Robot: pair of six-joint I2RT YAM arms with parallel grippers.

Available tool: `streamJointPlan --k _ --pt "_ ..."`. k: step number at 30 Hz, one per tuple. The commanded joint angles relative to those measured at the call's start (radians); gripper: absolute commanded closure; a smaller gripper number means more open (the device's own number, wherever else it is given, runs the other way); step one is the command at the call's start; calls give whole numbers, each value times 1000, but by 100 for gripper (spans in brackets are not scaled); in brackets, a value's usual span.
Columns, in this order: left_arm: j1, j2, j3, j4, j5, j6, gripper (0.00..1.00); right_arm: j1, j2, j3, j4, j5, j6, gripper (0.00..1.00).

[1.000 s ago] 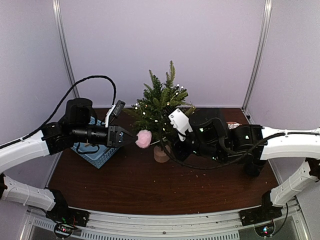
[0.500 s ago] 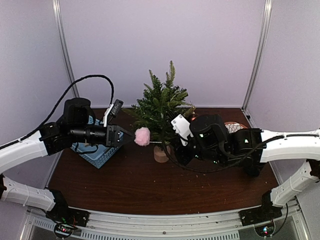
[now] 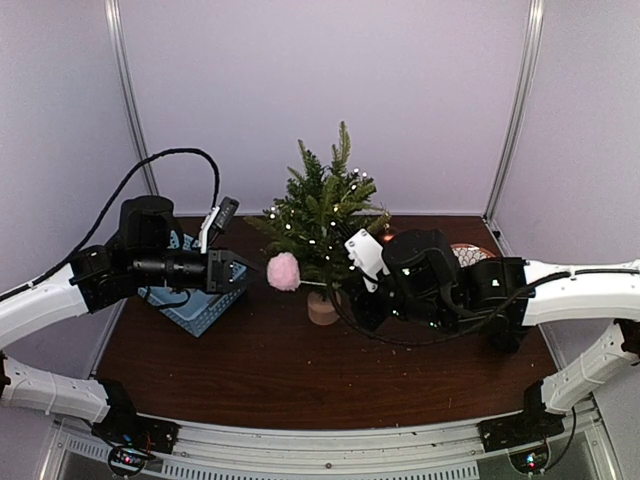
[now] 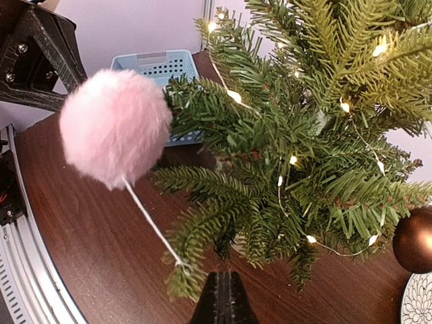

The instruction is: Decorate the small christmas tree

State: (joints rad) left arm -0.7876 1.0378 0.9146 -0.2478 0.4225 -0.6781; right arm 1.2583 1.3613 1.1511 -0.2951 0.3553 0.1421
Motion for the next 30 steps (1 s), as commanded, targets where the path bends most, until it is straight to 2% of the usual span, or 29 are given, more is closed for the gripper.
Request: streamJointPlan --k 1,9,10,11,13,16,19,23,27,30 --pt "0 -23 -6 13 -36 12 100 -11 -27 -28 -19 19 20 100" --pt "-2 12 18 12 41 45 100 -10 -2 -6 7 -54 6 100" --pt "-2 16 24 7 46 47 98 -11 -3 -7 8 -55 6 100" --pt "-2 15 26 3 46 48 90 -10 -5 -8 7 -55 6 100" --pt "-2 7 18 7 35 43 67 -10 -8 -11 6 -51 5 100" --pt "-1 -21 -1 10 -4 34 50 -10 -13 -13 1 -49 4 99" --pt "2 -53 -10 -9 -56 16 40 -10 -16 -13 0 -47 2 96" --pt "39 -90 -14 -78 -106 -23 32 -10 -21 -11 -3 -45 2 88" --pt "120 -124 -6 -170 -155 -61 20 -9 -39 -11 -9 -37 -2 77" --pt "224 -116 17 -299 -165 -80 18 -10 -53 -11 -15 -25 -3 75"
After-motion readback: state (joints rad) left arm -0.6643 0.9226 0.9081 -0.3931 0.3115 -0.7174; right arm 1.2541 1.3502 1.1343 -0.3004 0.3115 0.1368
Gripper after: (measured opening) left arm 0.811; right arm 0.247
